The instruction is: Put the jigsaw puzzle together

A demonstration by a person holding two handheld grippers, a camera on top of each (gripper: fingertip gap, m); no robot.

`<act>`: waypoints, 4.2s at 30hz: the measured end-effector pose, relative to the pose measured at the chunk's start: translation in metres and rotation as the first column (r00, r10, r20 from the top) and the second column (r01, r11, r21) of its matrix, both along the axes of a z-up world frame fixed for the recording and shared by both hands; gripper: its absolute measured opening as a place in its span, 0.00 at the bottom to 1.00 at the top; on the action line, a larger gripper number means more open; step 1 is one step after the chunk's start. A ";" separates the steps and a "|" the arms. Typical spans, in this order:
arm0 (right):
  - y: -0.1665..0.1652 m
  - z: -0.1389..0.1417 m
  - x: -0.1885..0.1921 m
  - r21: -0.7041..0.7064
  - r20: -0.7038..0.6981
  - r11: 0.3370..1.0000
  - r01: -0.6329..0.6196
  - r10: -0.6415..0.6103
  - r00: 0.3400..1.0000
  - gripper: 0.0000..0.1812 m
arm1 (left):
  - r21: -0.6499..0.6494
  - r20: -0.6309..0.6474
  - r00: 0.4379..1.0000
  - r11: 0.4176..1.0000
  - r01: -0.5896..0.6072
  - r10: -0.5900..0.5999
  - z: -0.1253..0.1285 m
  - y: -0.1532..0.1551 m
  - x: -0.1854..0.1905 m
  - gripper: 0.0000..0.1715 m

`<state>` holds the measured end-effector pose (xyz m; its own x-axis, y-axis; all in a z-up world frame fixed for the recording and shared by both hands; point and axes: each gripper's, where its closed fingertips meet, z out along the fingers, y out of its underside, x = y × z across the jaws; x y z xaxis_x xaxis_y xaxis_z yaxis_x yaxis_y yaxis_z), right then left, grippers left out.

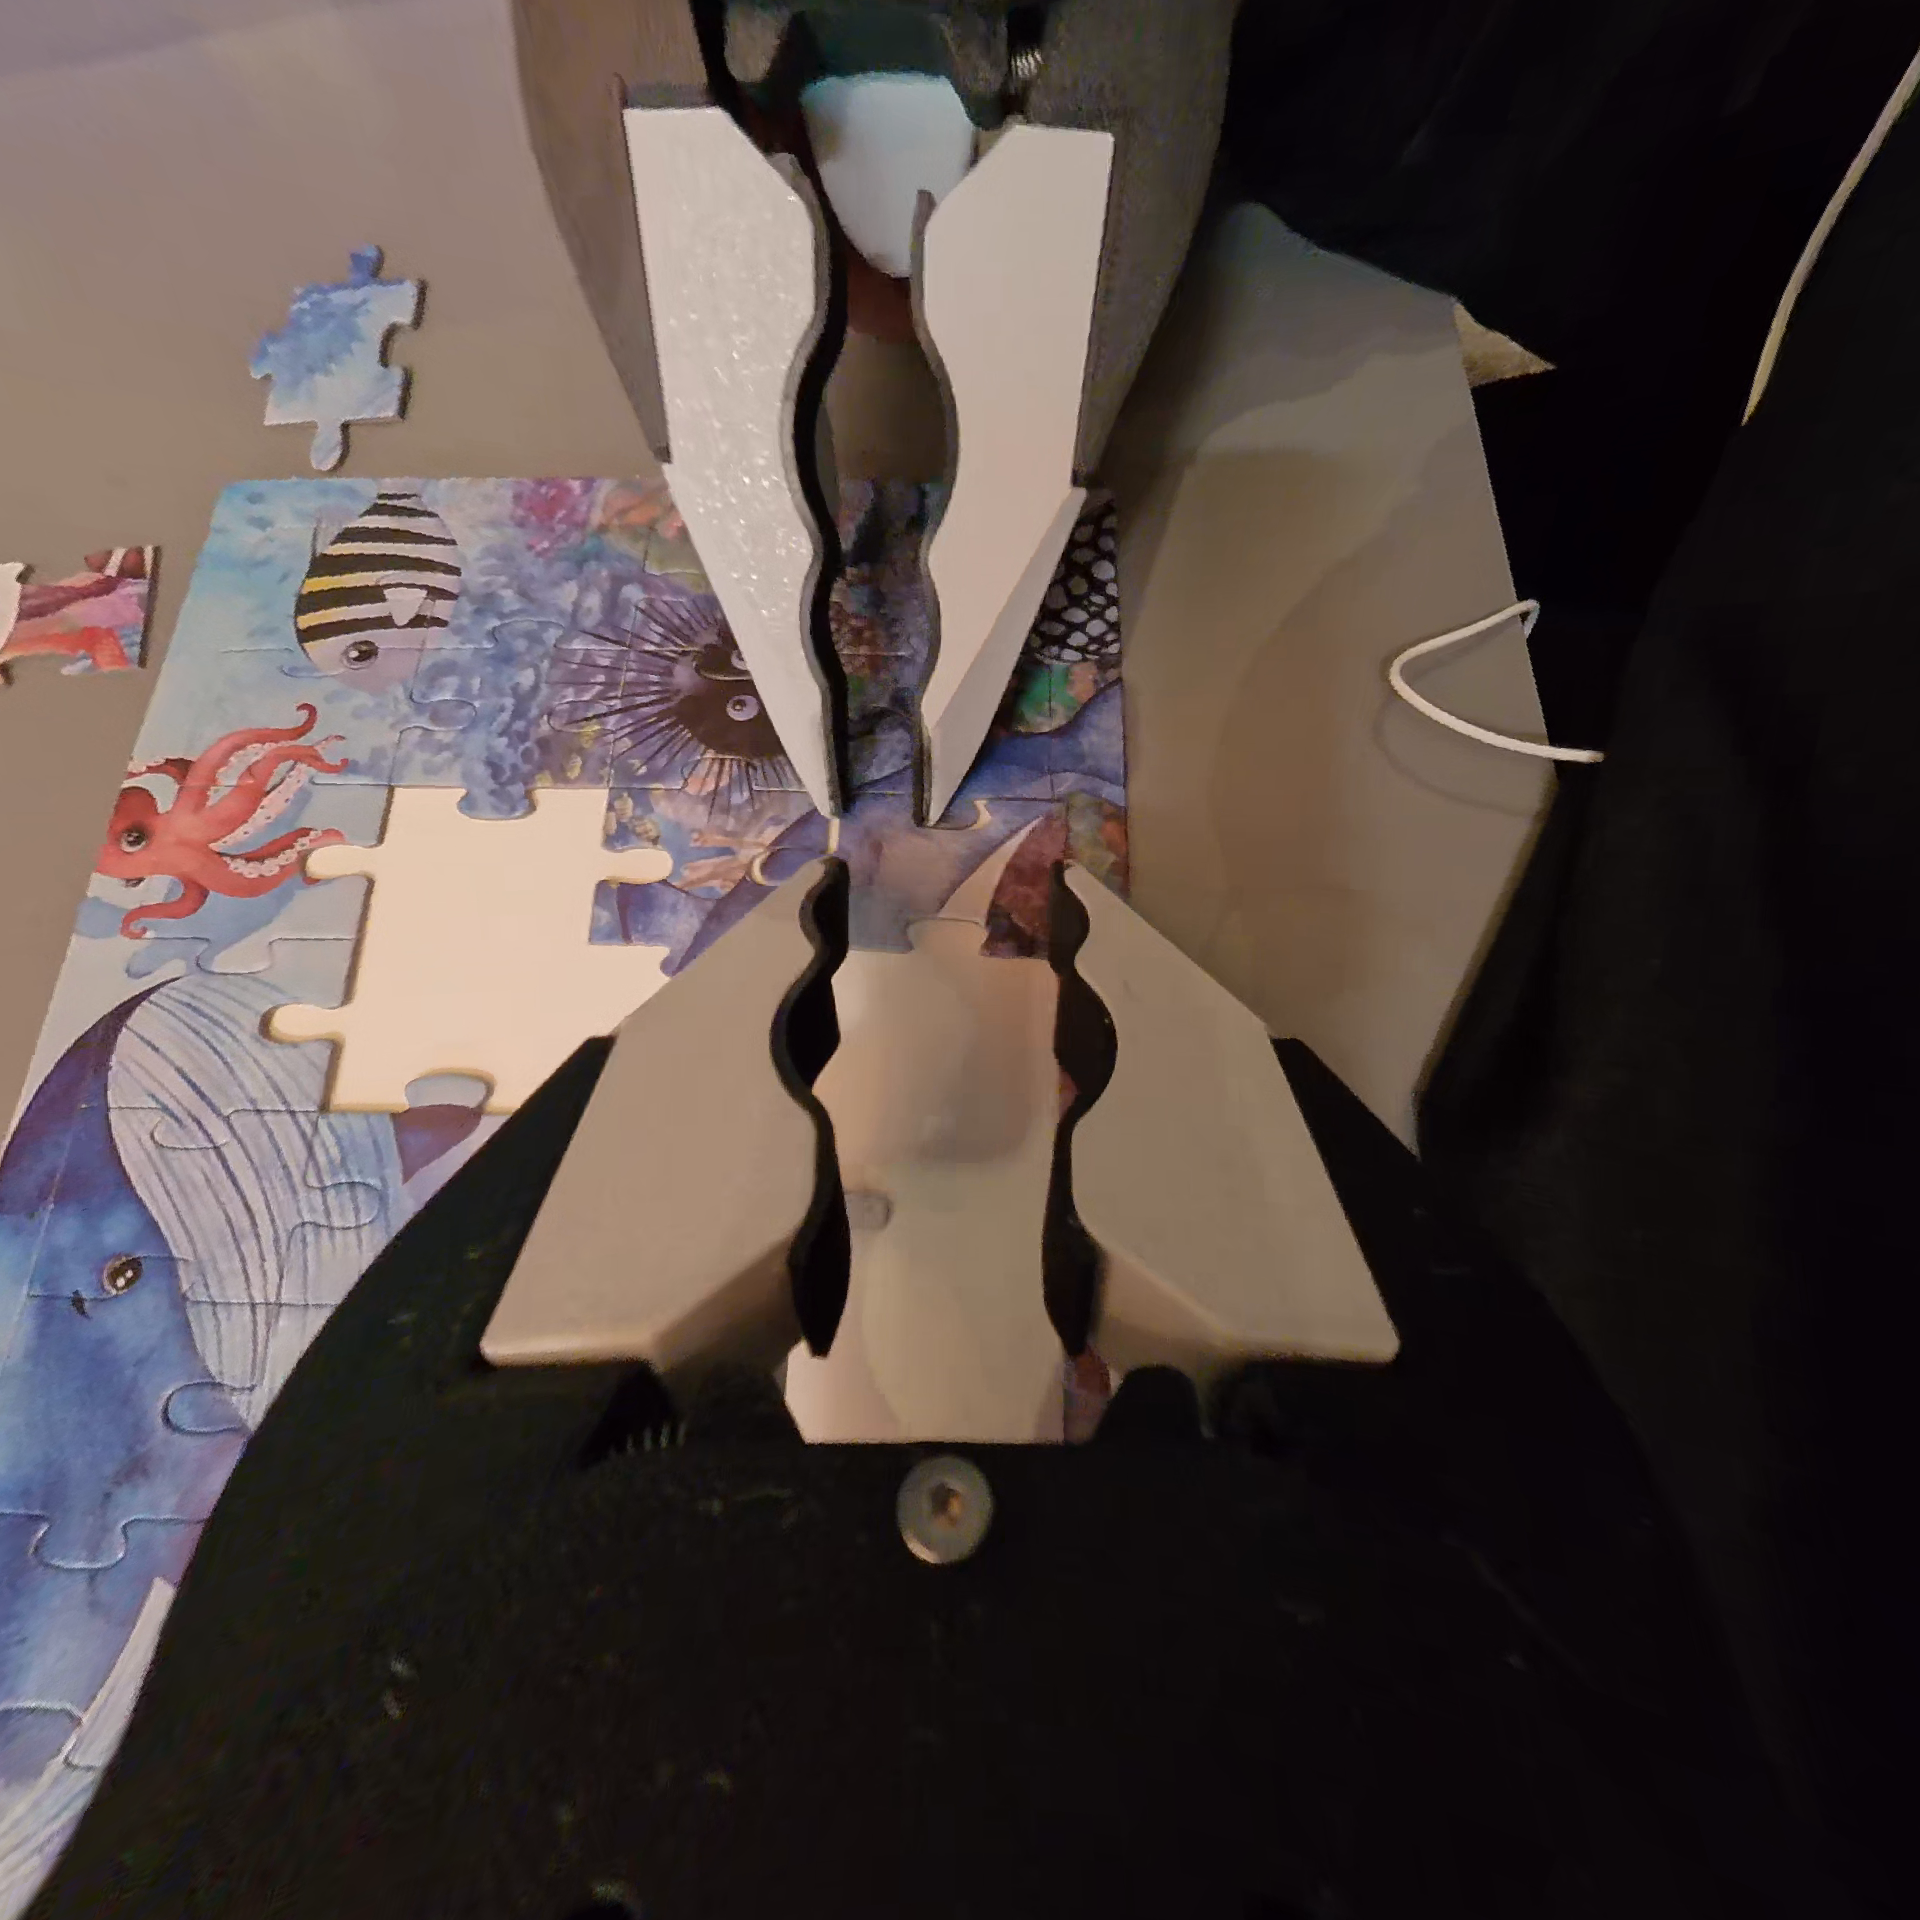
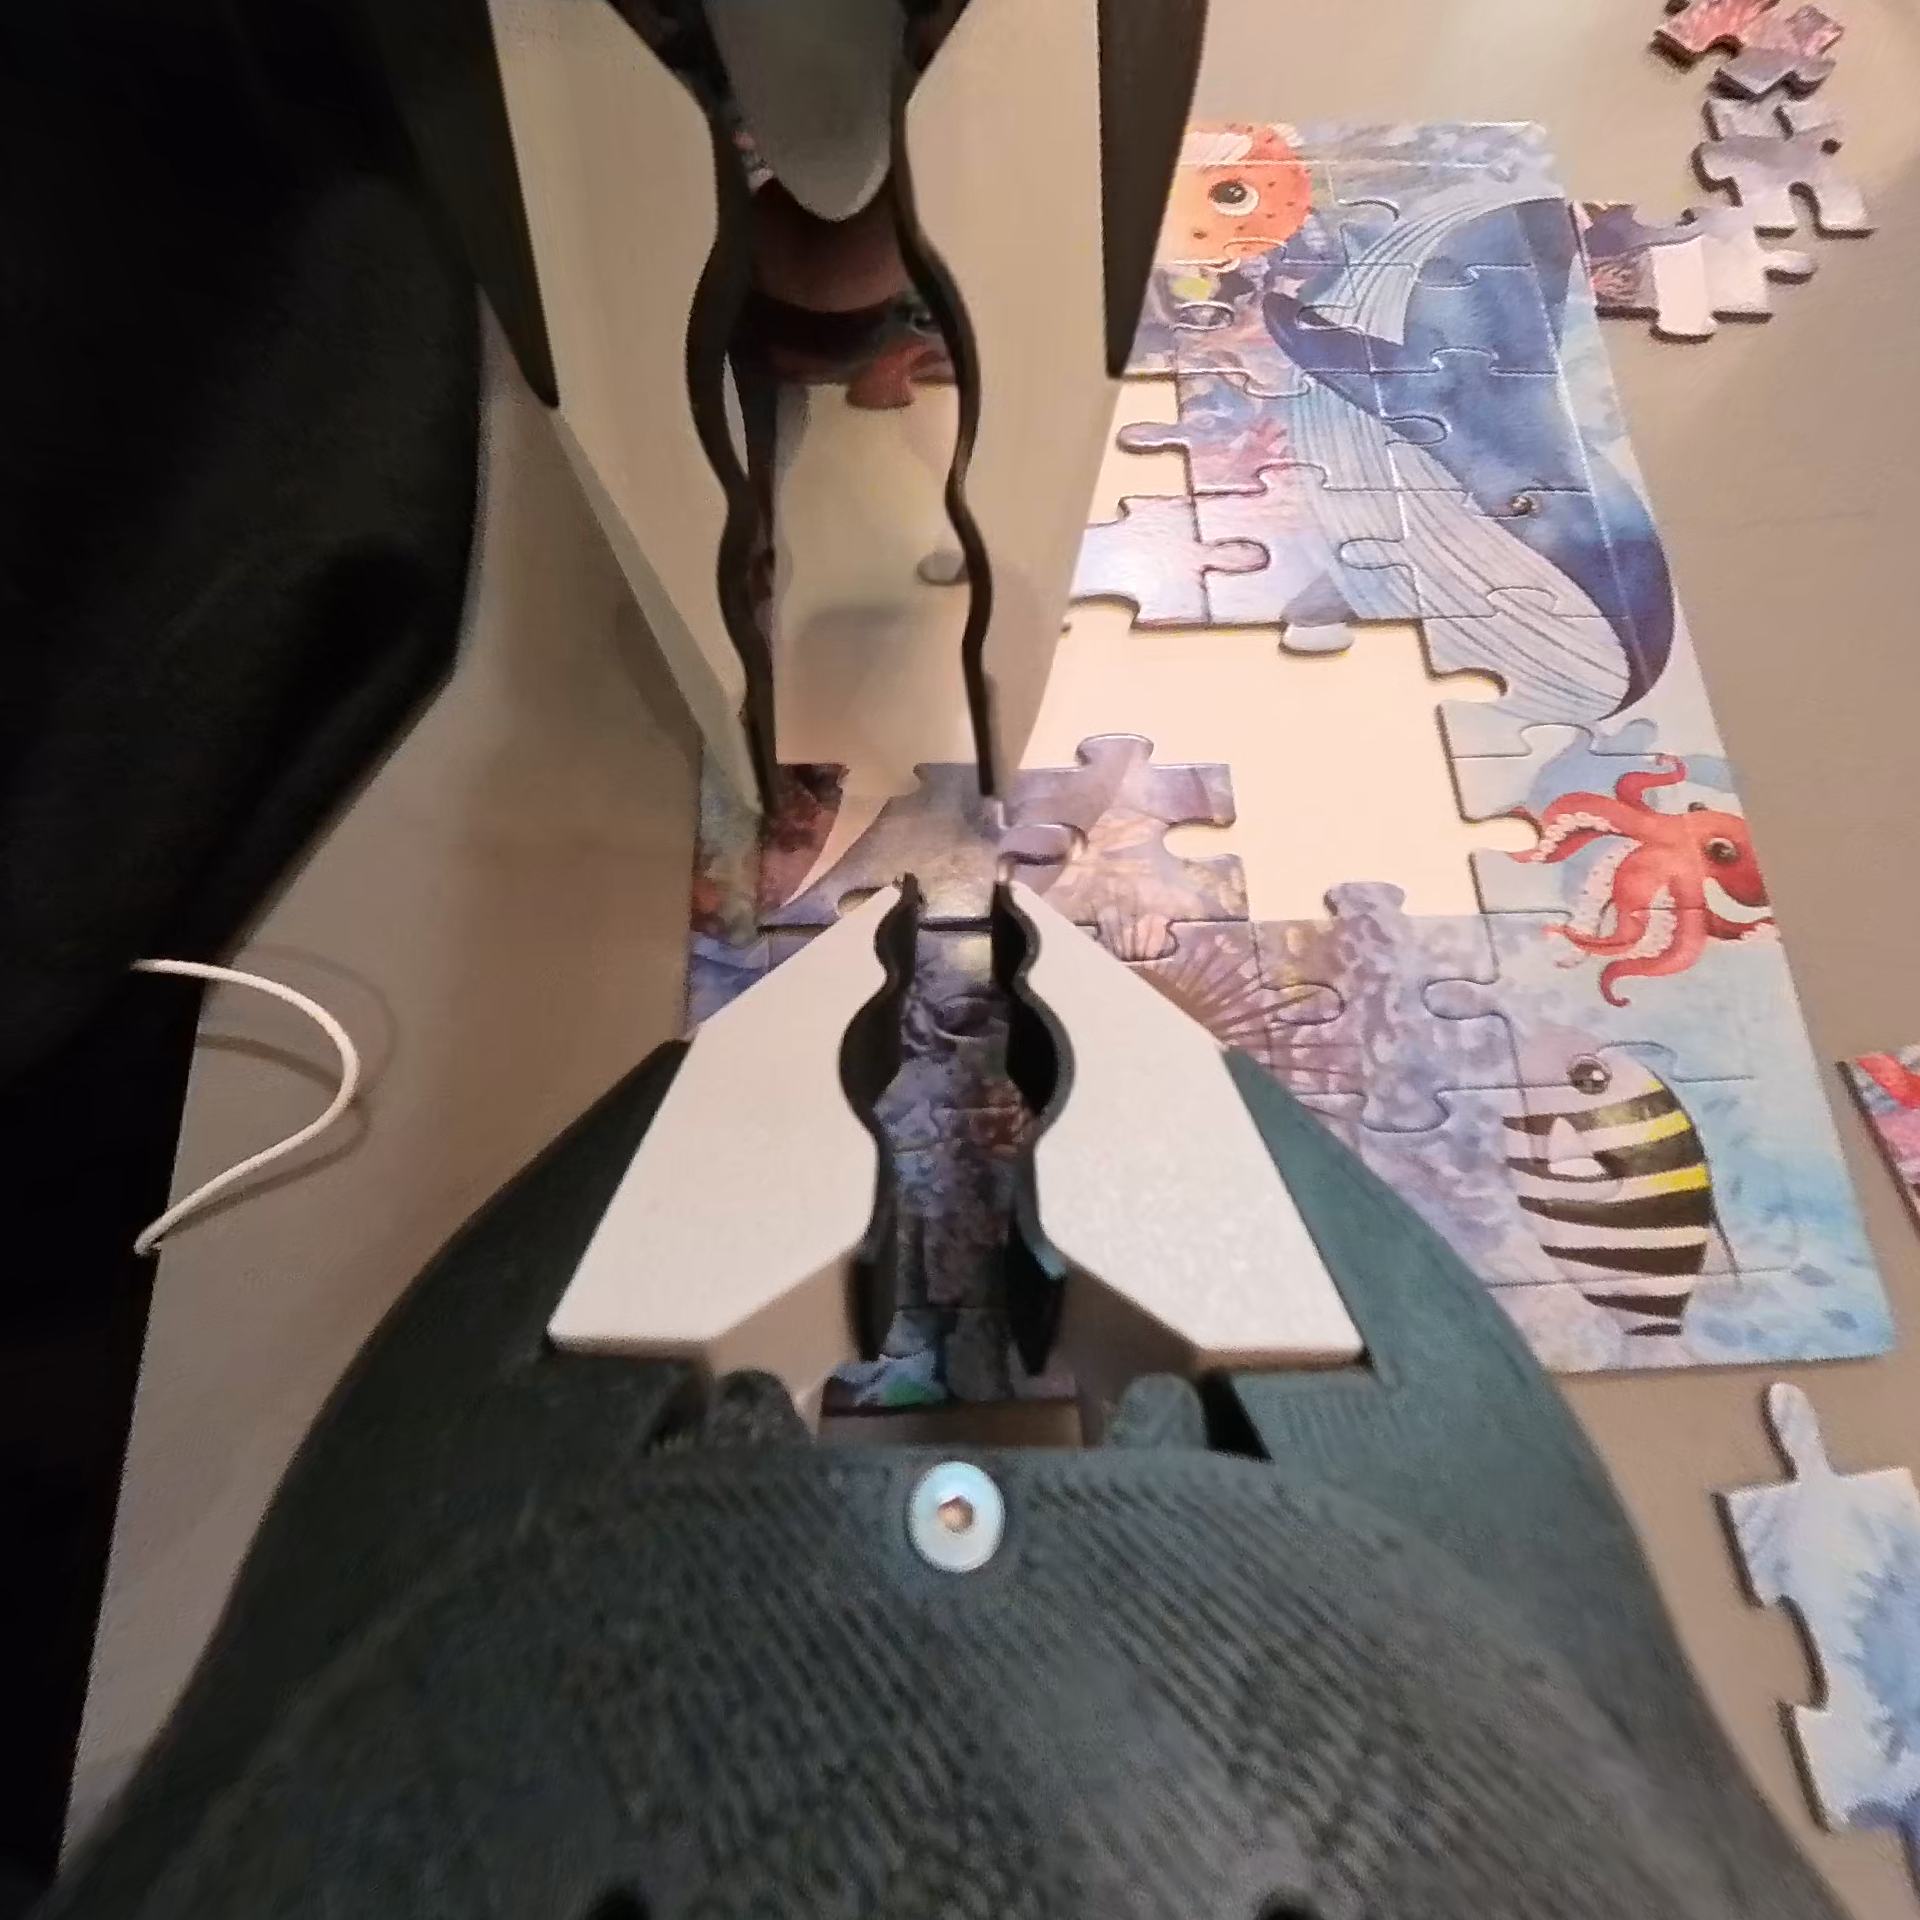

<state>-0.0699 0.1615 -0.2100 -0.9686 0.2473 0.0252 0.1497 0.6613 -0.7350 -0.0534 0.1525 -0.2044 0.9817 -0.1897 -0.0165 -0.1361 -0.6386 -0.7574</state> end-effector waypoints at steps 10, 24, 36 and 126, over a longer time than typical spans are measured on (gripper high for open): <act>0.002 0.000 -0.002 -0.006 0.010 1.000 0.014 -0.014 1.000 0.07 | -0.024 0.012 0.999 0.999 -0.034 0.034 -0.004 -0.002 -0.008 0.26; 0.000 -0.001 0.000 -0.005 0.026 1.000 0.015 -0.015 1.000 0.00 | -0.054 0.015 0.999 0.998 -0.043 0.043 -0.008 -0.003 -0.009 0.19; 0.002 -0.001 -0.003 -0.004 0.035 0.999 0.039 -0.038 0.999 0.00 | -0.046 -0.066 0.997 0.998 -0.043 0.040 -0.009 -0.002 -0.011 0.12; 0.165 0.049 -0.112 -0.302 -0.120 0.606 0.736 -0.790 0.601 0.29 | 0.279 0.272 0.798 0.750 -0.600 0.537 0.057 -0.124 -0.159 0.09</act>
